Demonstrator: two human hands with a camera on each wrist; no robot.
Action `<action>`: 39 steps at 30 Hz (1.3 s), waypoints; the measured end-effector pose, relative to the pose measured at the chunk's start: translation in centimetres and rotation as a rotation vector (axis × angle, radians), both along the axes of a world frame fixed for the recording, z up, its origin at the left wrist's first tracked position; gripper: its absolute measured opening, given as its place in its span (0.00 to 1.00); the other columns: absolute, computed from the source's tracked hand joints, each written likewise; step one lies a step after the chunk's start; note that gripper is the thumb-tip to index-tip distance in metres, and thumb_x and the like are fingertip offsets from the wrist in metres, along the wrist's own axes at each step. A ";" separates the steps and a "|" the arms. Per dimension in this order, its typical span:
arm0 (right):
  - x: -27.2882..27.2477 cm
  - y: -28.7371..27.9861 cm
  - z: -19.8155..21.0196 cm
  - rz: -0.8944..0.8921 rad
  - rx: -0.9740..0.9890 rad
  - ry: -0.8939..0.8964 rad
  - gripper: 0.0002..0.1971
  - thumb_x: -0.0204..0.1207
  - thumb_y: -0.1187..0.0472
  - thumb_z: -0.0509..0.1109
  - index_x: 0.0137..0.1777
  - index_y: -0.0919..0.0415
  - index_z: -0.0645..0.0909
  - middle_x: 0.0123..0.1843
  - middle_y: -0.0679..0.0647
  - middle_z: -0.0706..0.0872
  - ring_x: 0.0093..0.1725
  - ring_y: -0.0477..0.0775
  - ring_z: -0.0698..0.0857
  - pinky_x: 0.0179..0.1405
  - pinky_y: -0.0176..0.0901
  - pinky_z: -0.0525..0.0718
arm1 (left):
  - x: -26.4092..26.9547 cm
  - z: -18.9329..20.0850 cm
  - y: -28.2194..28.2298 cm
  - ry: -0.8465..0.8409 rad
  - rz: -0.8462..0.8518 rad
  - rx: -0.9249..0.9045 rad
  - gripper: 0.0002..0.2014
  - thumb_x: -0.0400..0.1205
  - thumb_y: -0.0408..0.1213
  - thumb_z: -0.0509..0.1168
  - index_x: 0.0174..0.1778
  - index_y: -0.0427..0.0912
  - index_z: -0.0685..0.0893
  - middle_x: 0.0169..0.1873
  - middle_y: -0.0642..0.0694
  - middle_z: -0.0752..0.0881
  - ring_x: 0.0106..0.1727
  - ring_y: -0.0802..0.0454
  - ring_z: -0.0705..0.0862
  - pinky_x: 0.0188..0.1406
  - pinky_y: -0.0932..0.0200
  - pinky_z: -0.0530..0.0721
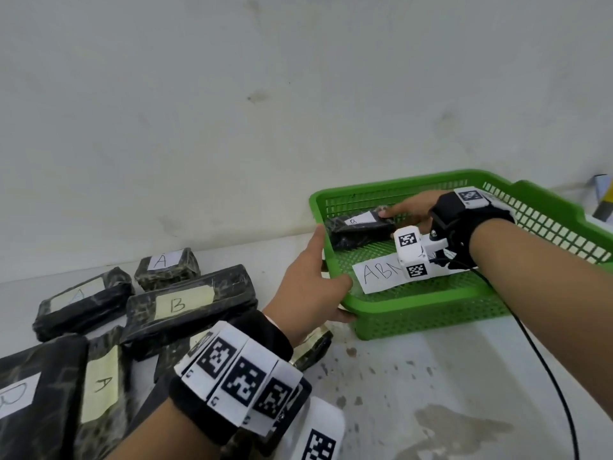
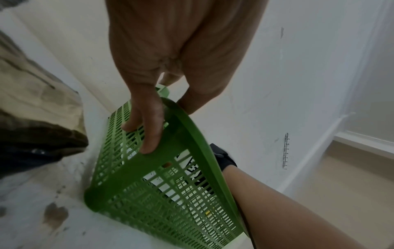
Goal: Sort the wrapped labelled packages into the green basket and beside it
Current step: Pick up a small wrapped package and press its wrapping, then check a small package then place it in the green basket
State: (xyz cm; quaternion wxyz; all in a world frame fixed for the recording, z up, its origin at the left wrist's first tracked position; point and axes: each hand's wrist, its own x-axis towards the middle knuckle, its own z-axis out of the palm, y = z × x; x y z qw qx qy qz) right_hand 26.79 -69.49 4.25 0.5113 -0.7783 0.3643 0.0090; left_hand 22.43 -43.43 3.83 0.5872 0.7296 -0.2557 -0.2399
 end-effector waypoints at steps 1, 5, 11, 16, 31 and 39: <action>0.1 0.1 -0.1 -0.026 0.003 -0.032 0.12 0.74 0.60 0.79 0.46 0.66 0.79 0.42 0.62 0.85 0.26 0.54 0.87 0.28 0.46 0.88 | -0.2 0.2 0.0 0.001 0.005 -0.001 0.35 0.84 0.23 0.62 0.56 0.78 0.64 0.56 0.44 0.85 0.49 0.44 0.90 0.38 0.45 0.92; 0.3 1.2 -0.4 -0.114 -0.044 -0.129 0.12 0.72 0.70 0.79 0.36 0.71 0.77 0.37 0.64 0.84 0.33 0.57 0.84 0.16 0.42 0.85 | -0.2 0.3 0.0 0.008 0.021 -0.008 0.36 0.83 0.23 0.62 0.60 0.77 0.60 0.61 0.38 0.83 0.52 0.39 0.90 0.40 0.43 0.92; -1.2 1.9 2.1 -0.061 -0.140 -0.044 0.14 0.76 0.61 0.78 0.51 0.72 0.81 0.51 0.72 0.90 0.20 0.51 0.82 0.15 0.36 0.82 | -0.4 0.1 -0.1 0.033 0.050 -0.010 0.38 0.84 0.25 0.64 0.80 0.66 0.59 0.55 0.42 0.84 0.52 0.40 0.89 0.44 0.41 0.92; -3.6 4.0 6.8 -0.110 -0.083 -0.229 0.15 0.75 0.61 0.78 0.54 0.71 0.81 0.56 0.70 0.88 0.36 0.59 0.87 0.38 0.48 0.88 | -1.0 1.1 1.3 -0.036 0.106 0.049 0.38 0.82 0.35 0.70 0.84 0.57 0.58 0.64 0.42 0.75 0.66 0.38 0.81 0.47 0.44 0.91; -15.4 23.5 2.5 0.254 -0.135 -0.267 0.17 0.81 0.66 0.71 0.68 0.68 0.79 0.62 0.60 0.83 0.37 0.57 0.87 0.35 0.44 0.90 | -3.5 1.4 17.0 -0.030 0.475 -0.103 0.08 0.84 0.26 0.64 0.58 0.35 0.80 0.45 0.40 0.80 0.48 0.45 0.84 0.47 0.49 0.90; -12.3 24.7 -1.8 0.272 -0.580 0.051 0.22 0.82 0.54 0.71 0.66 0.71 0.76 0.53 0.62 0.86 0.63 0.65 0.84 0.45 0.40 0.76 | -5.8 1.4 21.2 0.107 0.444 -0.206 0.07 0.84 0.27 0.65 0.58 0.33 0.81 0.51 0.35 0.84 0.49 0.44 0.86 0.51 0.48 0.90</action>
